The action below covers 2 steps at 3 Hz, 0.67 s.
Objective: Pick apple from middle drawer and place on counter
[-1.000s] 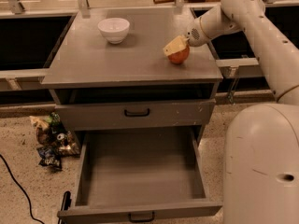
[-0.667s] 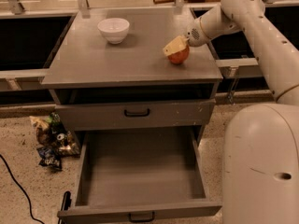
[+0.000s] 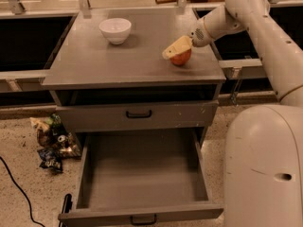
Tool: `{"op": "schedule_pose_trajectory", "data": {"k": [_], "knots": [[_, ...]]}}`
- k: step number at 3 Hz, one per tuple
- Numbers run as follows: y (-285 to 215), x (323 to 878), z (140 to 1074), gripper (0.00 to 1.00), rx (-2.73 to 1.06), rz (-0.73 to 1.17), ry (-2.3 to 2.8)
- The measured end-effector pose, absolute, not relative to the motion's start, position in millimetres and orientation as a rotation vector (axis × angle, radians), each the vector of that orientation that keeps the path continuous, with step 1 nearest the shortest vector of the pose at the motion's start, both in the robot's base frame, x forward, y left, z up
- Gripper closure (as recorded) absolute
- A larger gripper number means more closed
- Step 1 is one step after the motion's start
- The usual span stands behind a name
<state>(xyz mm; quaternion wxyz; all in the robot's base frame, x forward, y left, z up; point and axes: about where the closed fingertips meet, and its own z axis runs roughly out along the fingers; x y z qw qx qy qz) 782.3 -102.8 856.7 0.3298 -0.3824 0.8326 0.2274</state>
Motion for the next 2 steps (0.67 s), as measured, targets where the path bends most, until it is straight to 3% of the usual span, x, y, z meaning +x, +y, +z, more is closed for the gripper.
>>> {"op": "schedule_pose_trajectory", "data": {"k": [2], "knots": [[-134.6,789.6,909.2,0.00,-0.958,0.484,2.082]]}}
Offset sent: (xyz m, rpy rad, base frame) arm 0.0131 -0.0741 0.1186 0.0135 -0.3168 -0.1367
